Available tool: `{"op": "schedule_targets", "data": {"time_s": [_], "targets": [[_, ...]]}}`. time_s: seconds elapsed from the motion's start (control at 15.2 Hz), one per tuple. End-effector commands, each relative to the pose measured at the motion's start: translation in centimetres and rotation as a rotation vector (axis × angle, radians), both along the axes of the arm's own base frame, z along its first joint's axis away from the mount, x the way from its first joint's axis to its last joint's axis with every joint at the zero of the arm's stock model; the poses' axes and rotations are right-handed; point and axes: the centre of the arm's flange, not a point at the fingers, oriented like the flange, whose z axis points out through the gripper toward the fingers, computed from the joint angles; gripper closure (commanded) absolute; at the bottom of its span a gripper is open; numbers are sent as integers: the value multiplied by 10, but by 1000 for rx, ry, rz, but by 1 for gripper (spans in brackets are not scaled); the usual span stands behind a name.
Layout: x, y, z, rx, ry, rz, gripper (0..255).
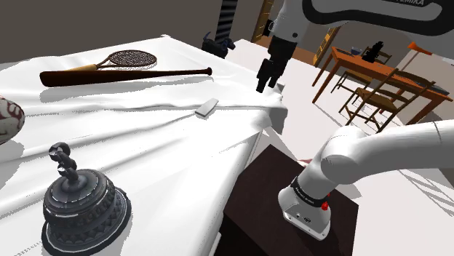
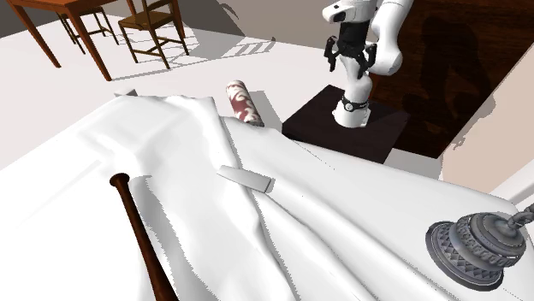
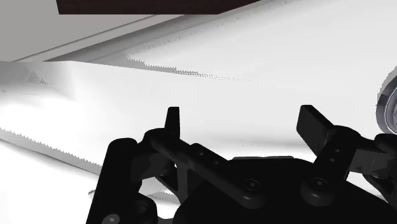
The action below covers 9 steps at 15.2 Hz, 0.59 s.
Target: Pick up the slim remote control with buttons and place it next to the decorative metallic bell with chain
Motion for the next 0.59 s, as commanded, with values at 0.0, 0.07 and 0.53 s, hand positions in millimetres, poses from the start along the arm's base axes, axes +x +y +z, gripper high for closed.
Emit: {"op": "schedule_targets", "data": {"time_s": [0.0,0.07,0.53], "targets": [[0,0,0,0,0,0,0],[10,2,-8,-2,0,-33,0],[82,7,-63,-17,1,-265,0]]}}
